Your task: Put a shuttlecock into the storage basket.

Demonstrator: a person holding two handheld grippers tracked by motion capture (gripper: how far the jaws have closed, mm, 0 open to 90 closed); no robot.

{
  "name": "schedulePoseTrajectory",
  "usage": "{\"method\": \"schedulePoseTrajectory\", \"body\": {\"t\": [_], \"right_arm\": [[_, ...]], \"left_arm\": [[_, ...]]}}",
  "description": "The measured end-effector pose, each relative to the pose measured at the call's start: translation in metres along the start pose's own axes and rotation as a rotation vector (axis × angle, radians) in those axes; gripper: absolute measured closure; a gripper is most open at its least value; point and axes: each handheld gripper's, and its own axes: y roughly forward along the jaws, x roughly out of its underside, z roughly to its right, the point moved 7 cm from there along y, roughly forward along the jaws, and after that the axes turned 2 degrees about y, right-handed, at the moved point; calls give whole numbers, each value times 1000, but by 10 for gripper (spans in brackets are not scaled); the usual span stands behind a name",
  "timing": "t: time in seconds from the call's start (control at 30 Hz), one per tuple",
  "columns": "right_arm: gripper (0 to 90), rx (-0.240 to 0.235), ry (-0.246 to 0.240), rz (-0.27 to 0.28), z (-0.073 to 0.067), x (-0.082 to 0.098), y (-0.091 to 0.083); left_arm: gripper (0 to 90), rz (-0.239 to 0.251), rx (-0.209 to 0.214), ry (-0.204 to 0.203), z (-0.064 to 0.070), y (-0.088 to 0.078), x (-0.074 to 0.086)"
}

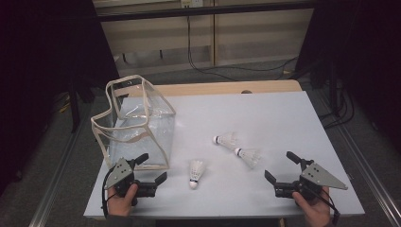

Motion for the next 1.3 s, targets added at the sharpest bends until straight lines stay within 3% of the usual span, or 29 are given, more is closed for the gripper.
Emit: {"method": "schedulePoseTrajectory", "body": {"t": [1.3], "right_arm": [[4, -9, -8, 3, -2, -1, 2]], "left_arm": [[14, -32, 48, 20, 19, 15, -7]]}}
